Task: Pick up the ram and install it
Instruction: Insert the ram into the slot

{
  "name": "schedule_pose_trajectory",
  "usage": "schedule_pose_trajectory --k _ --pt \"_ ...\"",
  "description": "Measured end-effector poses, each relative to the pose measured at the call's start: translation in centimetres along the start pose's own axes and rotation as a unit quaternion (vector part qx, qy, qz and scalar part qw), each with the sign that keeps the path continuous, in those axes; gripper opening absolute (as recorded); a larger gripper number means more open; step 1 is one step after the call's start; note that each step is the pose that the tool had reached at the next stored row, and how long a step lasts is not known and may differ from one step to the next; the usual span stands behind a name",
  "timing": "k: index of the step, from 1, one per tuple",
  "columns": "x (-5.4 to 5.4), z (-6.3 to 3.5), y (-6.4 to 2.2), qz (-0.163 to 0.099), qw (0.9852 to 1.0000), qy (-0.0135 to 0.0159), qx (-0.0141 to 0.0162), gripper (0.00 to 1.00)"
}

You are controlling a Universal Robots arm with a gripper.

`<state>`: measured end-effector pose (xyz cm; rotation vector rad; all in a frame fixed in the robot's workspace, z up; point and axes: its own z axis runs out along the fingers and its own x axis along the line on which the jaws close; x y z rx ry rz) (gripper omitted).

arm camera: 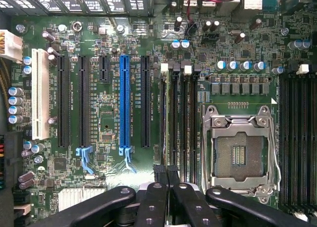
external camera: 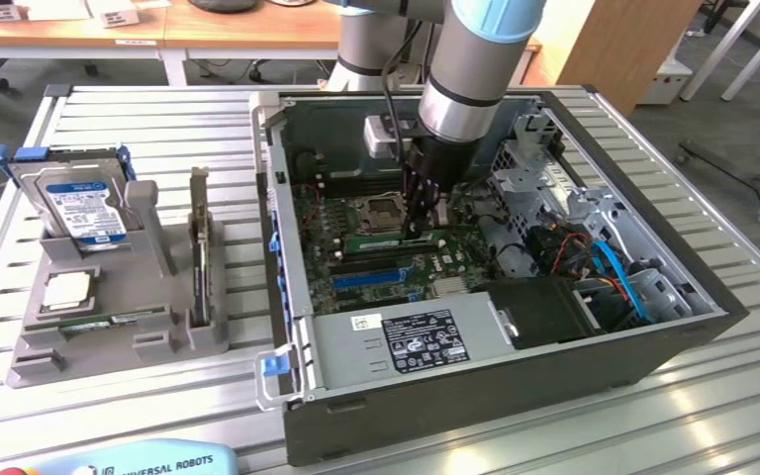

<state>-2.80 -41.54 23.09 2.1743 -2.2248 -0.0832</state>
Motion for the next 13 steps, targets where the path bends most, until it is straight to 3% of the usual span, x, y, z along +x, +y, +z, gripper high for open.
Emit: schedule_pose_trajectory --k 13 --pt "-0.07 0.02 0.0 0.0 1.0 0.0 0.0 0.11"
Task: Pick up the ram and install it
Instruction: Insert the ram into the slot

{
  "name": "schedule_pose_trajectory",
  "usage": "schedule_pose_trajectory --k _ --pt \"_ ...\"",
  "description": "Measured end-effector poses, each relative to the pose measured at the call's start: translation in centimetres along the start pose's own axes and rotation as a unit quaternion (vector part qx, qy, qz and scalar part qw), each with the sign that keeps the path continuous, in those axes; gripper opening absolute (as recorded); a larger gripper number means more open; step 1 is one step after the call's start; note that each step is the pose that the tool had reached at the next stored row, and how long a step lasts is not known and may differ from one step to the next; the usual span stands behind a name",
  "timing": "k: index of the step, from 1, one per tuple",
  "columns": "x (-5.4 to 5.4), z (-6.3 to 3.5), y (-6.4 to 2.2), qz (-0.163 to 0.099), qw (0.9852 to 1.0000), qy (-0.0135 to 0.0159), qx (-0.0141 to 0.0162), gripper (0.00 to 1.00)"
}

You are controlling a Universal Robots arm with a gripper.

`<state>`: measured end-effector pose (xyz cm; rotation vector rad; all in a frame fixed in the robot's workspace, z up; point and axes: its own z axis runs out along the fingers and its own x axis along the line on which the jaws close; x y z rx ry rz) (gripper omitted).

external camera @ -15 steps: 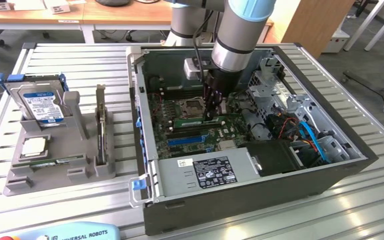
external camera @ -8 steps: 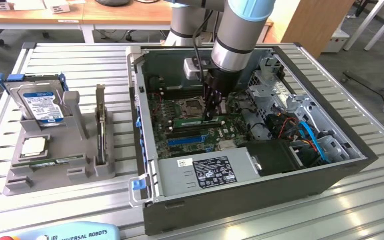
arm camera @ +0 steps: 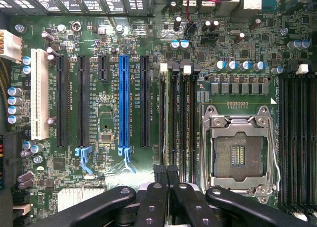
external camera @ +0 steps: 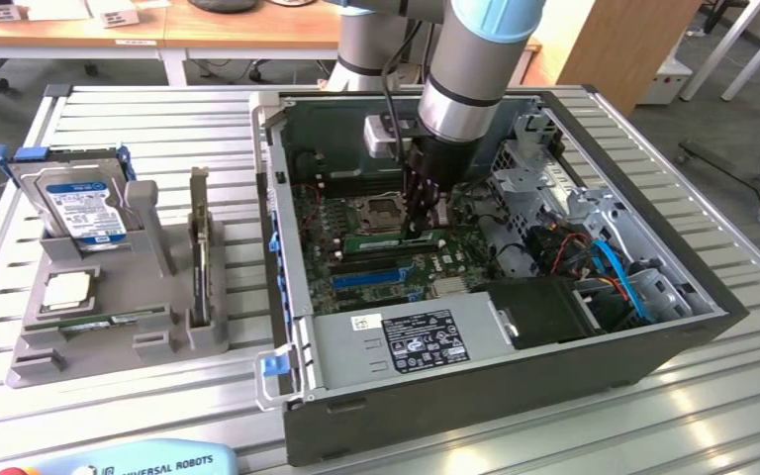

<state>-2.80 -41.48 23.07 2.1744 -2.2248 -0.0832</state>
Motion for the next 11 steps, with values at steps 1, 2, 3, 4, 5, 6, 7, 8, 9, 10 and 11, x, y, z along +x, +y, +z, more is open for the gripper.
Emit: schedule_pose_trajectory --k 1,2,3,4,5,6,7,8,9,10,11 --pt "0.0 0.0 0.0 0.0 1.0 0.0 0.0 0.11" --pt "0.0 0.0 0.0 0.0 1.0 0.0 0.0 0.11" --pt "0.0 -0.01 0.0 0.0 1.0 0.0 0.0 0.11" --pt "0.0 -0.05 0.0 0.0 1.0 0.0 0.0 0.11" --pt "0.0 -0.13 0.01 0.0 1.0 0.0 0.0 0.11" --pt "-0.01 -0.21 0.01 0.0 1.0 0.0 0.0 0.11" --pt "-0.01 -0.24 0.01 0.0 1.0 0.0 0.0 0.11" --pt "-0.01 -0.24 0.01 0.0 1.0 -0.0001 0.0 0.11" --pt "-0.01 -0.24 0.02 0.0 1.0 -0.0001 0.0 0.11" --pt "-0.01 -0.24 0.01 -0.001 1.0 0.0 0.0 0.11" --pt "0.0 -0.24 0.02 -0.002 1.0 0.0001 0.0 0.11"
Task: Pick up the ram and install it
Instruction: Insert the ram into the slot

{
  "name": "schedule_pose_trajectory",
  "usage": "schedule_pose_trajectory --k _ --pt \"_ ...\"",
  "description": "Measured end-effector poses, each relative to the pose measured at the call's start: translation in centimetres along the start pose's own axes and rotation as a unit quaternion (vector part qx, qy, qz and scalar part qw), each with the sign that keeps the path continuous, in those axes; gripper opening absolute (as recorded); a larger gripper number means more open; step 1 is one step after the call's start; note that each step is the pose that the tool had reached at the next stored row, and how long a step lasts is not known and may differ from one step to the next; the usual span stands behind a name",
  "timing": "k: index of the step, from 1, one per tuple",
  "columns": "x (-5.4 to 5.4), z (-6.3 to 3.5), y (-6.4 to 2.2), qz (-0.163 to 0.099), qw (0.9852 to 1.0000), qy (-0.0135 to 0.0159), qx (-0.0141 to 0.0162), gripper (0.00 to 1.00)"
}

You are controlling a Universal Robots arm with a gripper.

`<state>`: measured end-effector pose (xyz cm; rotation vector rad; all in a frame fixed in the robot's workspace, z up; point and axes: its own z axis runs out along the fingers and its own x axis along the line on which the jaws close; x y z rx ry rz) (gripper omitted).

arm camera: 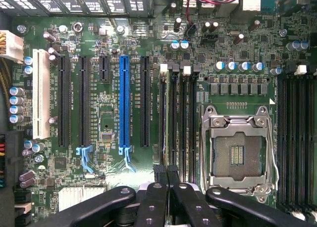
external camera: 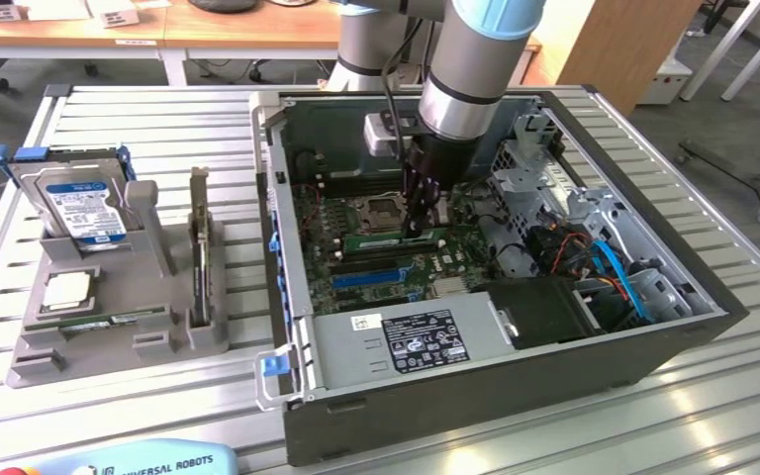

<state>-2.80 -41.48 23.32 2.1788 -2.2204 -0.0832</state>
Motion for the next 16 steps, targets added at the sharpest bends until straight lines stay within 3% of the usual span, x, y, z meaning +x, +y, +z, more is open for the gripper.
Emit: schedule_pose_trajectory --k 16 --pt "0.0 0.14 -0.01 -0.004 1.0 0.0004 -0.0001 0.11"
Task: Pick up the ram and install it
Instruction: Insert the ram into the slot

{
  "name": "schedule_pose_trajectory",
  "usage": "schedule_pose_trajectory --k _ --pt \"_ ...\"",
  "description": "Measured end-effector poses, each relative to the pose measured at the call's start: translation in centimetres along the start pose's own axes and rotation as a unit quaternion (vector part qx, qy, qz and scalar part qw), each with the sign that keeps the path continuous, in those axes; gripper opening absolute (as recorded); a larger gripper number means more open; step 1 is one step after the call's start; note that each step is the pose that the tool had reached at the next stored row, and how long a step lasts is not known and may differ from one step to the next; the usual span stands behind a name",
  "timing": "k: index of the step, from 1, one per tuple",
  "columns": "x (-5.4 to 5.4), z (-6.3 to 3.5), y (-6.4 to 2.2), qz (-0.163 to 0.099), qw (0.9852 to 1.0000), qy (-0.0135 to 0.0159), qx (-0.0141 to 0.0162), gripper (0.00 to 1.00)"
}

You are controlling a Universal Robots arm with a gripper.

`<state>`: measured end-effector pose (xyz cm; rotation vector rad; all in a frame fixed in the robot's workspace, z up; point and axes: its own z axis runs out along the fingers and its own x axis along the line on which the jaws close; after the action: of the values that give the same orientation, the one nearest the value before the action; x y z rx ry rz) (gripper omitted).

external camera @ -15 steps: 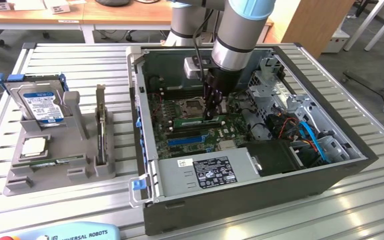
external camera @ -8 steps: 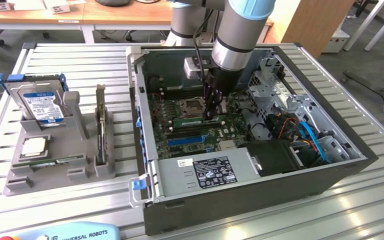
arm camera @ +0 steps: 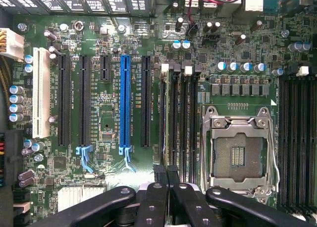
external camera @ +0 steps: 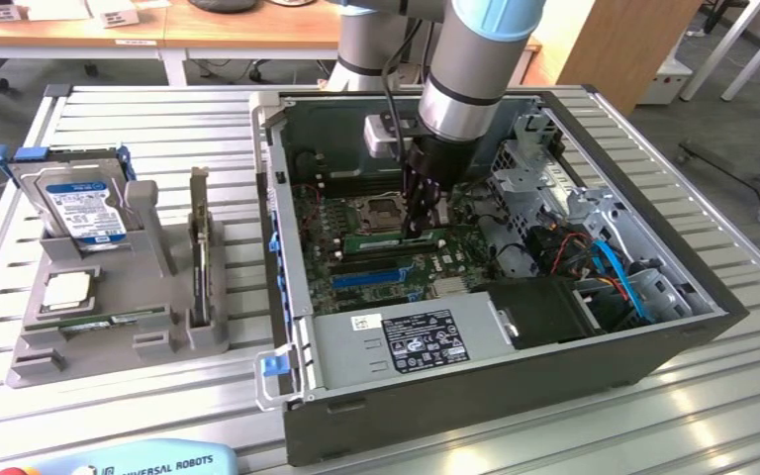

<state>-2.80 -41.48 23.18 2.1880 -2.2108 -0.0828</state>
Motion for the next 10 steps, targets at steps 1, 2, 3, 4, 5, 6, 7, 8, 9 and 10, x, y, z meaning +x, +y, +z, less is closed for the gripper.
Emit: schedule_pose_trajectory --k 1,2,3,4,5,6,7,8,9,10 --pt "0.0 0.0 0.0 0.0 1.0 0.0 0.0 0.11" --pt "0.07 0.01 0.0 0.0 1.0 -0.0001 0.0 0.11" --pt "0.11 0.0 -0.01 0.0 1.0 0.0 0.0 0.11" --pt "0.11 0.0 -0.01 0.0 1.0 0.0 0.0 0.11" --pt "0.11 0.0 -0.01 0.0 1.0 0.0 0.0 0.11" --pt "0.11 0.01 -0.01 0.0 1.0 -0.0001 0.0 0.11" --pt "0.12 0.03 -0.01 0.0 1.0 0.0 0.0 0.11" --pt "0.12 0.07 -0.01 0.0 1.0 -0.0001 0.0 0.11" --pt "0.12 0.1 -0.01 0.0 1.0 -0.0001 0.0 0.11" --pt "0.12 0.13 -0.01 0.0 1.0 0.0 0.0 0.11"
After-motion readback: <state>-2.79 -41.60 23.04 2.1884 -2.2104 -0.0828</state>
